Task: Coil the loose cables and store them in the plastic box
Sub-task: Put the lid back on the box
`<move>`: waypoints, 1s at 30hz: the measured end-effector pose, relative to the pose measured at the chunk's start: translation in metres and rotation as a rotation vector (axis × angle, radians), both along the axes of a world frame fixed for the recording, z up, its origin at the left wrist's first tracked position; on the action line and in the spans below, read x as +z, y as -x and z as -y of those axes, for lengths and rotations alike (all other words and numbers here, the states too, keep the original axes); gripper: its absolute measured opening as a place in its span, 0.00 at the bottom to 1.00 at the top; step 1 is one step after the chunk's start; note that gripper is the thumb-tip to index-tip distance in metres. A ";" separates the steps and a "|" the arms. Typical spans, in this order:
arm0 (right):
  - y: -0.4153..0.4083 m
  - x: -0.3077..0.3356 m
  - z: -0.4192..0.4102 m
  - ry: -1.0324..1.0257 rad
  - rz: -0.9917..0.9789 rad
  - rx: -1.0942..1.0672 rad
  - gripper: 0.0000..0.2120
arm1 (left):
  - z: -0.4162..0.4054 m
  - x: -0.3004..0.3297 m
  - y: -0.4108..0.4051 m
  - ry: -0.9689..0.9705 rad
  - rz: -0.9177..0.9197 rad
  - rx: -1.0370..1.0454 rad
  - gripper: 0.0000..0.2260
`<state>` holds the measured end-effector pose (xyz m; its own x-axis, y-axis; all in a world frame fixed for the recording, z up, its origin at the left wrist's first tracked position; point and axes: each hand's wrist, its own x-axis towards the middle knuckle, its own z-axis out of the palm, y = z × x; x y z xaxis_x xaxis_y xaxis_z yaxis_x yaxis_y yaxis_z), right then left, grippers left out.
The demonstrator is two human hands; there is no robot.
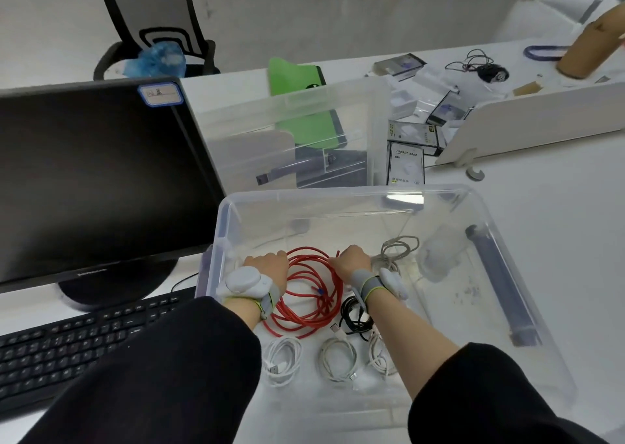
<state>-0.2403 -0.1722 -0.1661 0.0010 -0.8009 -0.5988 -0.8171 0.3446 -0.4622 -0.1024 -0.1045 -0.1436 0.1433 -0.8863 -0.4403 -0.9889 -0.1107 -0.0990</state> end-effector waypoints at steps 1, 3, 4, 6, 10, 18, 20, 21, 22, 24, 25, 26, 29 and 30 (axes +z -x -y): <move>0.002 0.007 -0.001 -0.003 -0.011 0.033 0.17 | 0.000 0.005 0.000 0.005 -0.015 -0.001 0.12; 0.005 0.025 -0.002 0.003 -0.042 0.105 0.16 | 0.004 0.019 0.001 0.026 -0.040 -0.002 0.12; 0.005 0.035 0.000 0.014 -0.047 0.148 0.14 | 0.007 0.028 0.002 0.053 -0.054 -0.005 0.12; 0.004 0.058 0.006 0.020 -0.035 0.231 0.11 | 0.014 0.051 0.002 0.155 -0.098 -0.011 0.12; -0.006 0.115 0.027 -0.041 0.130 0.273 0.13 | 0.035 0.099 -0.002 0.411 -0.225 -0.021 0.12; -0.030 0.181 0.097 0.299 0.416 0.133 0.06 | 0.087 0.149 -0.029 0.648 0.015 0.057 0.17; -0.037 0.180 0.124 0.541 0.138 0.254 0.12 | 0.102 0.149 -0.039 0.615 0.059 0.101 0.21; -0.040 0.178 0.134 0.608 0.025 0.327 0.18 | 0.108 0.146 -0.042 0.586 0.062 0.118 0.23; -0.044 0.176 0.142 0.660 -0.061 0.388 0.22 | 0.115 0.144 -0.046 0.551 0.055 0.141 0.25; -0.053 0.172 0.157 0.746 -0.225 0.503 0.26 | 0.129 0.139 -0.052 0.494 0.020 0.215 0.29; -0.057 0.168 0.164 0.760 -0.302 0.576 0.27 | 0.135 0.136 -0.054 0.473 0.007 0.252 0.30; -0.061 0.165 0.170 0.749 -0.364 0.647 0.29 | 0.143 0.133 -0.057 0.447 0.001 0.276 0.31; -0.074 0.156 0.185 0.718 -0.405 0.741 0.27 | 0.159 0.126 -0.061 0.417 0.028 0.302 0.28; -0.077 0.157 0.189 0.722 -0.392 0.735 0.24 | 0.163 0.126 -0.061 0.440 0.041 0.305 0.25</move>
<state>-0.1635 -0.3608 -0.0088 0.5333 -0.8443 -0.0528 -0.8459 -0.5329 -0.0229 -0.0411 -0.2671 -0.0176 0.4324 -0.9013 -0.0254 -0.9017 -0.4321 -0.0169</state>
